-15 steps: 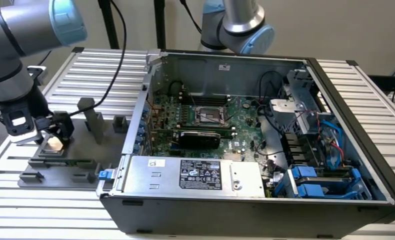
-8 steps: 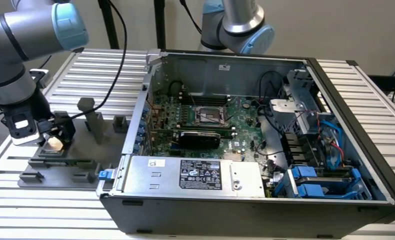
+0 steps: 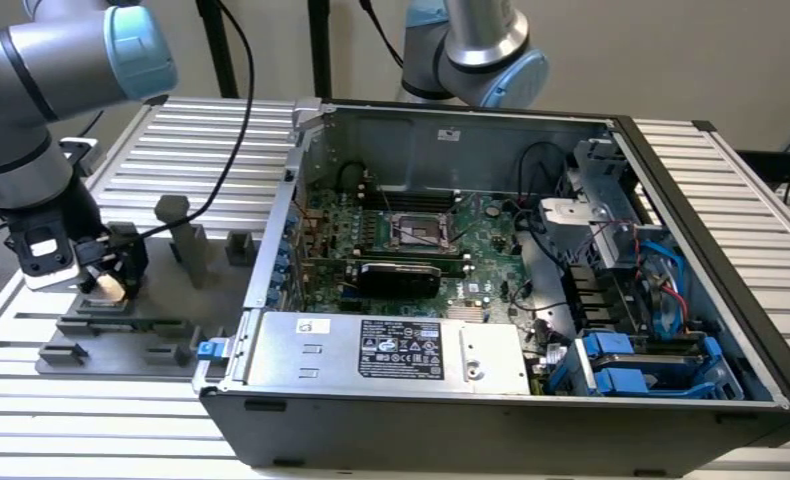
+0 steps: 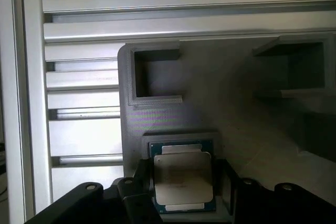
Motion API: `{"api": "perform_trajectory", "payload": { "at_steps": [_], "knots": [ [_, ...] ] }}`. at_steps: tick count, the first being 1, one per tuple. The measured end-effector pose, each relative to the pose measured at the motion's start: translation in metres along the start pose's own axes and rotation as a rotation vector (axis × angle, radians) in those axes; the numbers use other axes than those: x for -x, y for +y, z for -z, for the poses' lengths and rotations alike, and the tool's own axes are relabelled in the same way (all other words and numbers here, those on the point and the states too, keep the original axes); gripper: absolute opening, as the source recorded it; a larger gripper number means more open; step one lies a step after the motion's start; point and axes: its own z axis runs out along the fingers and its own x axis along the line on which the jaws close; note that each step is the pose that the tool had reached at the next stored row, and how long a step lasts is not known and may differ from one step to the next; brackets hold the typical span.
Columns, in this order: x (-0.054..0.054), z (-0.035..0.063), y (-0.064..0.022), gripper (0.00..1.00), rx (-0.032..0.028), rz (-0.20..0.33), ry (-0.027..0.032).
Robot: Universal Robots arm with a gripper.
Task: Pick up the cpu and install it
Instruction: 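Pick up the cpu and move it towards the insertion slot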
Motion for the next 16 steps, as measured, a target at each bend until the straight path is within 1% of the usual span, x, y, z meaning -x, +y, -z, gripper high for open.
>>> {"api": "perform_trajectory", "payload": {
  "at_steps": [3,4,5,6,10,13,16],
  "knots": [
    [0.0,0.0,0.0,0.62,0.0,0.0,0.0],
    [0.0,0.0,0.0,0.6,-0.0001,0.0,0.0002],
    [0.0,0.0001,0.0,0.6,-0.0001,0.0,0.0002],
    [0.0,0.0001,0.0,0.55,0.0,0.0,0.0002],
    [0.0,0.003,0.0001,0.55,0.0,0.0,0.0003],
    [0.0,0.0114,0.0005,0.55,-0.0002,0.0,0.0014],
    [0.0,0.0248,0.0011,0.55,-0.0002,0.0,0.0028]
  ]
}}
